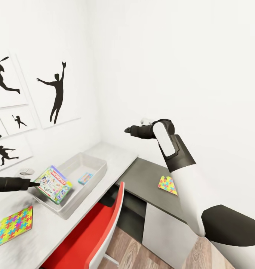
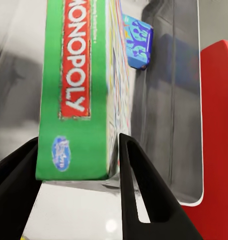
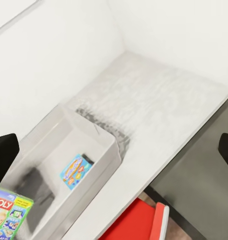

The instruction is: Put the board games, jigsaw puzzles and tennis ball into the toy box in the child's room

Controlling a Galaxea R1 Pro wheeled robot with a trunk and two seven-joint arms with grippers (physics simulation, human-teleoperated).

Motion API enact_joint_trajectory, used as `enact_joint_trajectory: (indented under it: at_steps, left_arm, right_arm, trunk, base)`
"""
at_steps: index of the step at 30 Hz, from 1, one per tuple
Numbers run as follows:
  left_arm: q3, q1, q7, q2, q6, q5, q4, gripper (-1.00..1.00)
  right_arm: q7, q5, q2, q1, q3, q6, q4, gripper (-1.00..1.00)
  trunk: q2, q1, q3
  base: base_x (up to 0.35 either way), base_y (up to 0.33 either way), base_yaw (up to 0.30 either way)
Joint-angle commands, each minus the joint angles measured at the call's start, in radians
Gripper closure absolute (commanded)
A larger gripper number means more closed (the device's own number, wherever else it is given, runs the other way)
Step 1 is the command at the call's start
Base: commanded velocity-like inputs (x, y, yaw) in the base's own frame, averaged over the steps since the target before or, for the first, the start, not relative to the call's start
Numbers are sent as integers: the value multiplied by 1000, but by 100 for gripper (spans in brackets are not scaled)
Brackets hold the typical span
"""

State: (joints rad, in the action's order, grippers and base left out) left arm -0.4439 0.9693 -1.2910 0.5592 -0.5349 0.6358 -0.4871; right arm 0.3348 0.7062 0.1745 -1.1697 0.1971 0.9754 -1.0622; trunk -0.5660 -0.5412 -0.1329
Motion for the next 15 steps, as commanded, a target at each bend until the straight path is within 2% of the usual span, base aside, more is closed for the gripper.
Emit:
enact_joint_trajectory:
  at_steps: [1, 7, 10, 15]
  left_arm:
    - [-8, 2, -7, -5, -12, 10, -1, 100]
    - [-7, 1, -6, -24, -14, 10, -1, 100]
    - [-8, 0, -6, -26, -14, 10, -1, 100]
    - [-7, 0, -6, -27, -14, 10, -1, 100]
  right_arm:
    - [10, 10, 0, -1, 1, 2, 0, -100]
    - [10, 10, 0, -1, 1, 2, -1, -100]
    - [10, 10, 0, -1, 1, 2, -1, -100]
    - [10, 10, 0, -1, 1, 2, 0, -100]
  trunk:
    - [-2, -1, -2]
    - [-2, -1, -2]
    - [-2, -1, -2]
    - [-2, -1, -2]
  base:
    - [99, 39, 0]
    - [34, 13, 0]
    - [17, 14, 0]
    - [58, 124, 0]
